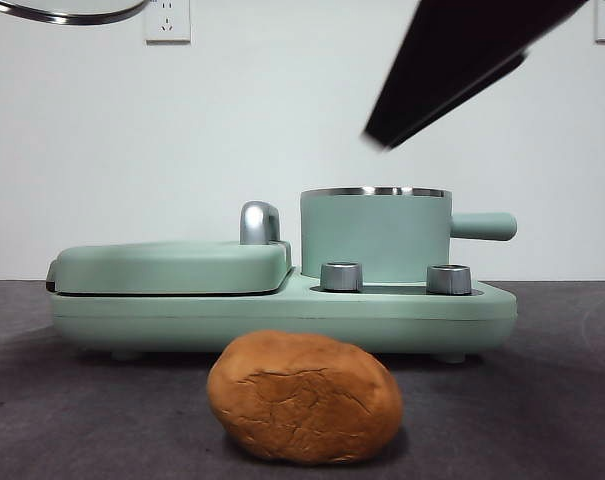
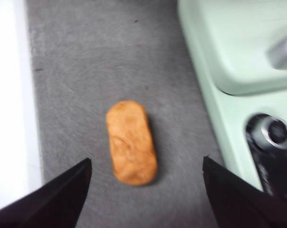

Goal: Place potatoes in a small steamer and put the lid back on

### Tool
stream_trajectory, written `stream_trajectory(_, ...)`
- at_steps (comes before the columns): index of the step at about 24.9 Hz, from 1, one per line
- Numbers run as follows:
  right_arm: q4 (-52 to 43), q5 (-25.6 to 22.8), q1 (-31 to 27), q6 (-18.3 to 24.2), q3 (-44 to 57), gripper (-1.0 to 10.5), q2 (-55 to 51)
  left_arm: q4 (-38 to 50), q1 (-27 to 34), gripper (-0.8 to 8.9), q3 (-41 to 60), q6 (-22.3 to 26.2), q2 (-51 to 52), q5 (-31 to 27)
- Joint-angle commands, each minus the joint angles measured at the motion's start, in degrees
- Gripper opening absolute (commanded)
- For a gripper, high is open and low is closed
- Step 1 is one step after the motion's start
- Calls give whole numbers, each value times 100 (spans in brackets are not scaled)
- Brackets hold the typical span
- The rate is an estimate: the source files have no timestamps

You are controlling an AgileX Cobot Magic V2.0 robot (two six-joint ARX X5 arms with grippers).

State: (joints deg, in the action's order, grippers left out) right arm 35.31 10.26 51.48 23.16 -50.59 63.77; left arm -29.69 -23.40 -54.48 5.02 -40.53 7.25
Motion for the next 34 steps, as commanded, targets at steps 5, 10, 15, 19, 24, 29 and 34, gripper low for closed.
stream_trajectory(5,-798,-26,326,-24,-85,372,997,-81,68,16,-50,-37,345,-26)
stream_trajectory(10,-955,-24,326,-68,-85,372,1631,-85,94,15,-50,-37,459,-26)
stream_trajectory(15,-914,-24,326,-70,-85,372,2039,-94,94,15,-50,-37,463,-26)
stream_trajectory(19,-911,-28,326,-155,-85,372,2232,-96,94,15,-50,-13,461,-26)
stream_trajectory(24,-883,-321,323,-330,-85,353,2387,-101,94,15,-50,-13,461,-26)
stream_trajectory(29,-737,-391,321,-461,-85,315,2494,-101,94,15,-50,-13,463,-26)
stream_trajectory(34,-568,-389,321,-723,-85,257,2531,-101,94,15,-50,-13,463,-26)
